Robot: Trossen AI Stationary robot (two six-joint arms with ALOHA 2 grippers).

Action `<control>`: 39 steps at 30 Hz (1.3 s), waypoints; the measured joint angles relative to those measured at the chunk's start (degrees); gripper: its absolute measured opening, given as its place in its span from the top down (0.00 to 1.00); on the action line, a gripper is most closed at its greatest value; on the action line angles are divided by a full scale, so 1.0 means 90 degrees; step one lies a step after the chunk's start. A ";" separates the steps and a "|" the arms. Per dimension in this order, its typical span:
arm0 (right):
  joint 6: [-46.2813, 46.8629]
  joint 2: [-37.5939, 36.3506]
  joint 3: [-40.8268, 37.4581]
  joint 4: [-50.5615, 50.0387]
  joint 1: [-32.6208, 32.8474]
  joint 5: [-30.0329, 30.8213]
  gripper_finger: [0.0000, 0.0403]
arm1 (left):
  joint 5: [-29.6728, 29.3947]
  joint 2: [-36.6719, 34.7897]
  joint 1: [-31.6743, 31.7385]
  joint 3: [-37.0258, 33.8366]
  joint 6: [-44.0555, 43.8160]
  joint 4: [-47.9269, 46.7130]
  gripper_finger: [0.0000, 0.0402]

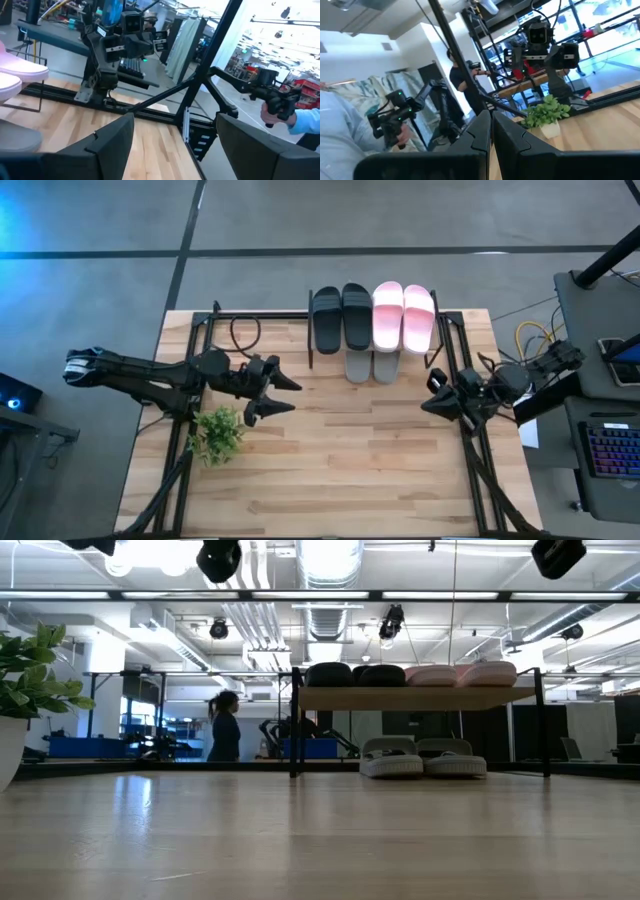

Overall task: Pick and place slides into the shelf
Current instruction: Return to Home Position

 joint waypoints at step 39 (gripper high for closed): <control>-0.0547 -0.2069 -0.0764 -0.0736 0.0000 0.0237 0.97 | 0.0691 -0.0856 0.1724 -0.1200 -0.0015 0.1485 0.33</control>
